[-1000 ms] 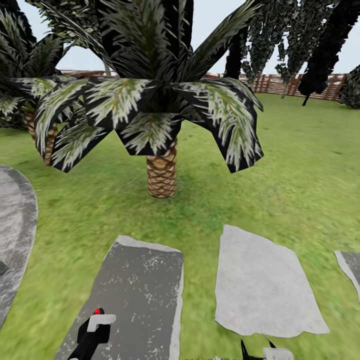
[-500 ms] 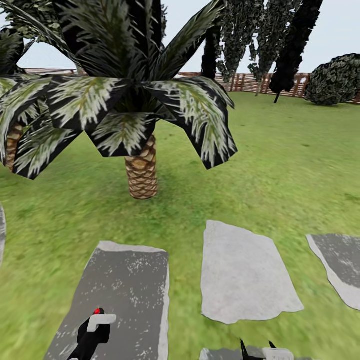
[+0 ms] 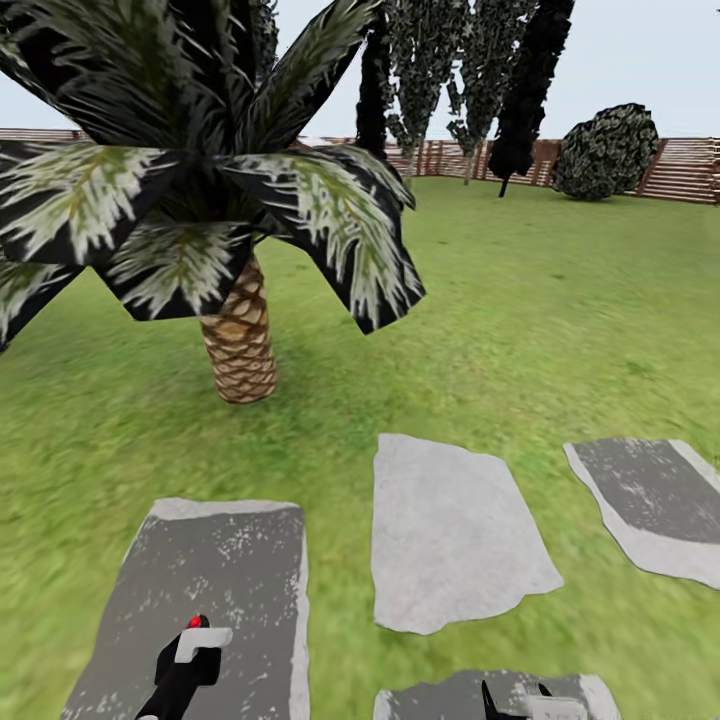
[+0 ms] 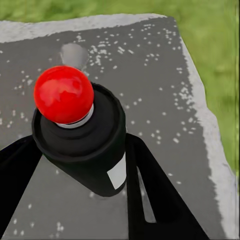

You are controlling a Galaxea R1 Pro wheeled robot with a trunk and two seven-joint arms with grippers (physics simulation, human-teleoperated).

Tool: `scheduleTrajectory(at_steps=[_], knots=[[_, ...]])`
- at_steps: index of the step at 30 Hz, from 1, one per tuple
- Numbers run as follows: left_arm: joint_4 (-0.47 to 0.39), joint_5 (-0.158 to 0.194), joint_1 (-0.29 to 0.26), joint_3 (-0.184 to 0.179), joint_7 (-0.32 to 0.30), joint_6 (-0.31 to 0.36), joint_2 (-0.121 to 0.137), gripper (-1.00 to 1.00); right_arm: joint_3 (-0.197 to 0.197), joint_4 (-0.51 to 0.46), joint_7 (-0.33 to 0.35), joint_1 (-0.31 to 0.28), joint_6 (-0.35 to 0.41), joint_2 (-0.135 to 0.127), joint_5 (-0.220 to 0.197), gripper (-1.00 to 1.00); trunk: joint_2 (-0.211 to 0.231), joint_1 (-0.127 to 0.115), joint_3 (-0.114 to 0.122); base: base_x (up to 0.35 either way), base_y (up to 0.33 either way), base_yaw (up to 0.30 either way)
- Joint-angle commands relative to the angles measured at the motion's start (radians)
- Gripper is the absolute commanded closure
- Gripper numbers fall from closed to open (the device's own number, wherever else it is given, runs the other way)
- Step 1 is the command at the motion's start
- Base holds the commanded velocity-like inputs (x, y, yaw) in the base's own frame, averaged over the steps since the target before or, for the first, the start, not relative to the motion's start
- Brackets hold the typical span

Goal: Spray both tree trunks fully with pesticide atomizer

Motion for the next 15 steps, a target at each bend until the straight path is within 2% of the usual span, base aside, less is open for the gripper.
scheduleTrajectory(at_steps=[1, 15], knots=[[0.000, 0.000, 0.000, 0.000, 0.000, 0.000, 0.000, 1.00, 0.000, 0.000, 0.000, 0.000, 0.000, 0.000, 0.000, -1.00, 0.000, 0.000, -0.001, 0.147, -0.198, -0.269], [0.000, 0.000, 0.000, 0.000, 0.000, -0.001, 0.000, 1.00, 0.000, 0.000, 0.001, 0.000, 0.000, 0.000, 0.000, -1.00, 0.000, 0.000, -0.003, 0.160, -0.222, -0.288]])
